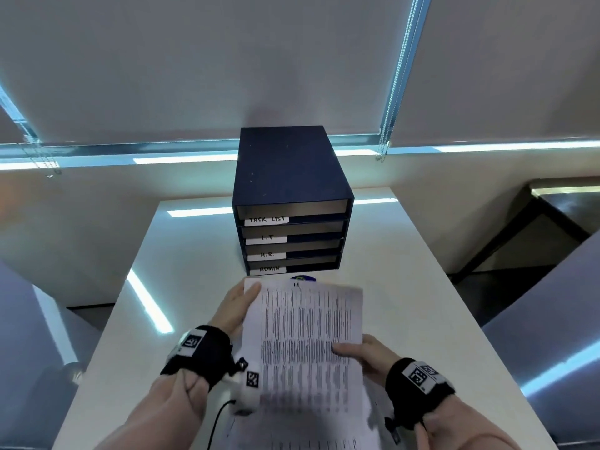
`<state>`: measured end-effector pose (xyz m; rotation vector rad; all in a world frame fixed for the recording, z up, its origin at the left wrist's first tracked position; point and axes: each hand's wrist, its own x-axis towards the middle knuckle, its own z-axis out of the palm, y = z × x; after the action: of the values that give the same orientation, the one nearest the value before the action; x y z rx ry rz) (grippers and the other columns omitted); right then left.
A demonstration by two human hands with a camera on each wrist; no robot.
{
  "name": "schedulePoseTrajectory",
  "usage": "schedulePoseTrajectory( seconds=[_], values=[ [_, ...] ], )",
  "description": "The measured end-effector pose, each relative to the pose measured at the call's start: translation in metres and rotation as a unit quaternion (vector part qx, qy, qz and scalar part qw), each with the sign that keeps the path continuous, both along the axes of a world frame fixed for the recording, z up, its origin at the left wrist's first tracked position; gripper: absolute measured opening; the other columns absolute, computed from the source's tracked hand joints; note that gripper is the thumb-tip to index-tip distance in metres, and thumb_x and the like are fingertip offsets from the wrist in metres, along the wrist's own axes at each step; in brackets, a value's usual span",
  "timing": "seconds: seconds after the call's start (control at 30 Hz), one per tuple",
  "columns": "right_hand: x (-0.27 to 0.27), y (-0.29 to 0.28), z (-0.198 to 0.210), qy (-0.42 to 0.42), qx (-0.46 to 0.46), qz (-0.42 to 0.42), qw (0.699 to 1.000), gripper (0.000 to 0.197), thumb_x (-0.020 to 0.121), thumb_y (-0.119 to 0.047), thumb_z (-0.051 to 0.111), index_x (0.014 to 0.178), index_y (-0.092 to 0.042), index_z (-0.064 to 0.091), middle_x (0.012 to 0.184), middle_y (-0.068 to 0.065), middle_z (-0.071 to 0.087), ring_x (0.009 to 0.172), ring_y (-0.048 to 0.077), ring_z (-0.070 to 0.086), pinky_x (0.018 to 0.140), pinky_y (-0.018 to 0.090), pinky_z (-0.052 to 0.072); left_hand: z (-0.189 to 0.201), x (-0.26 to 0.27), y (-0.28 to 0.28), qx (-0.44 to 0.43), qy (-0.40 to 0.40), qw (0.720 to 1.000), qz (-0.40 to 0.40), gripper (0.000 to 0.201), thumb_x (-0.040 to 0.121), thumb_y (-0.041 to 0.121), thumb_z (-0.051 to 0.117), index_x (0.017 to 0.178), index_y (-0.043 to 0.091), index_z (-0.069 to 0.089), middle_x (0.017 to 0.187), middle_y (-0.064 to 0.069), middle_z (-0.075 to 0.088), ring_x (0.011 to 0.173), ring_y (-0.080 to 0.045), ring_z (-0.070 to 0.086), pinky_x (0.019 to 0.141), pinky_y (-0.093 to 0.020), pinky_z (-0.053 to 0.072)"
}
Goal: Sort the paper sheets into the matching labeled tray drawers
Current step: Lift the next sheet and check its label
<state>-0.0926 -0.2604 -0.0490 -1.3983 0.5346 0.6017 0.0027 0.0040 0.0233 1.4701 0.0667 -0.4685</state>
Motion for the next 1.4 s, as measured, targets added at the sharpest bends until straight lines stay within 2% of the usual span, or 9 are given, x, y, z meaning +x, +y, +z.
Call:
schedulePoseTrajectory(
  seconds=[0.17,0.43,0.53,0.7,0.77,1.03,1.2,1.33,1.4],
  values=[
    [-0.005,-0.008,-0.007,-0.012,0.025,-0.020,0.999,0.103,0.054,-0.035,0.093,0.138,-0.004,0.041,0.132,0.013,0.059,0.120,0.027,0.058,0.104,0.047,0.045,-0.003,0.022,0.000,-0.052,0.096,0.993,0.038,0.033,0.104,0.016,0.031,0.124,-0.003,0.049,0.113,-0.023,0.062,0.096,-0.030,0.062,0.086,-0.037,0.049],
    [-0.013,-0.006,0.011,-0.035,0.056,-0.007,0.998,0.054,0.078,-0.014,0.077,0.124,0.004,0.055,0.113,0.017,0.070,0.107,0.031,0.066,0.099,0.049,0.048,-0.011,0.027,-0.007,-0.050,0.113,0.991,0.046,0.036,0.103,0.015,0.032,0.131,-0.004,0.046,0.126,-0.026,0.057,0.100,-0.031,0.061,0.084,-0.037,0.049],
    [-0.014,-0.004,0.014,-0.037,0.053,-0.011,0.998,0.065,0.070,-0.019,0.082,0.125,0.002,0.055,0.114,0.015,0.070,0.107,0.030,0.066,0.099,0.049,0.048,-0.008,0.028,-0.008,-0.041,0.122,0.991,0.048,0.037,0.104,0.015,0.032,0.132,-0.004,0.044,0.128,-0.026,0.055,0.109,-0.033,0.057,0.092,-0.040,0.046],
    [-0.014,0.002,0.014,-0.070,0.039,-0.116,0.990,0.065,0.094,-0.007,0.056,0.150,-0.012,0.024,0.153,0.009,0.034,0.140,0.026,0.036,0.116,0.045,0.028,0.004,0.047,-0.008,-0.059,0.134,0.986,0.076,0.037,0.103,0.019,0.033,0.132,-0.003,0.045,0.128,-0.023,0.055,0.111,-0.033,0.056,0.094,-0.043,0.045],
    [-0.003,-0.002,0.012,-0.065,0.020,-0.137,0.988,0.075,0.090,-0.010,0.061,0.152,-0.013,0.017,0.156,0.010,0.024,0.144,0.027,0.026,0.118,0.049,0.021,0.011,0.059,-0.007,-0.081,0.139,0.984,0.081,0.035,0.102,0.020,0.038,0.126,-0.002,0.050,0.122,-0.021,0.059,0.109,-0.032,0.057,0.094,-0.043,0.046],
    [0.095,-0.031,0.002,-0.046,-0.024,-0.107,0.993,0.091,0.068,-0.019,0.072,0.148,-0.014,0.029,0.138,0.018,0.050,0.118,0.024,0.058,0.115,0.054,0.024,0.000,0.050,0.001,-0.029,0.165,0.986,0.026,0.032,0.098,0.019,0.048,0.121,-0.001,0.057,0.078,-0.006,0.051,0.063,-0.016,0.049,0.072,-0.031,0.050],
    [0.157,-0.023,0.045,-0.072,-0.072,-0.084,0.991,0.050,0.085,-0.013,0.060,0.133,-0.019,0.046,0.121,0.014,0.066,0.114,0.037,0.055,0.110,0.057,0.029,-0.007,0.026,-0.004,-0.026,0.155,0.987,-0.035,0.015,0.100,0.022,0.045,0.109,0.015,0.055,0.100,-0.006,0.069,0.083,-0.029,0.070,0.077,-0.046,0.058],
    [0.178,-0.017,0.045,-0.070,-0.070,-0.078,0.992,0.066,0.081,-0.026,0.067,0.140,-0.014,0.040,0.137,0.011,0.054,0.125,0.032,0.050,0.104,0.056,0.040,-0.023,0.044,-0.010,-0.003,0.115,0.993,0.039,0.027,0.102,0.023,0.039,0.124,0.011,0.048,0.097,-0.014,0.070,0.050,-0.019,0.061,0.049,-0.028,0.055],
    [0.161,-0.007,0.063,-0.033,-0.096,-0.075,0.992,0.040,0.084,-0.030,0.069,0.116,-0.017,0.050,0.113,0.009,0.060,0.099,0.028,0.058,0.074,0.037,0.053,-0.028,0.056,-0.016,-0.017,0.099,0.991,0.084,0.024,0.102,0.019,0.038,0.120,0.008,0.049,0.094,-0.012,0.069,0.045,-0.015,0.057,0.044,-0.023,0.051]
  ],
)
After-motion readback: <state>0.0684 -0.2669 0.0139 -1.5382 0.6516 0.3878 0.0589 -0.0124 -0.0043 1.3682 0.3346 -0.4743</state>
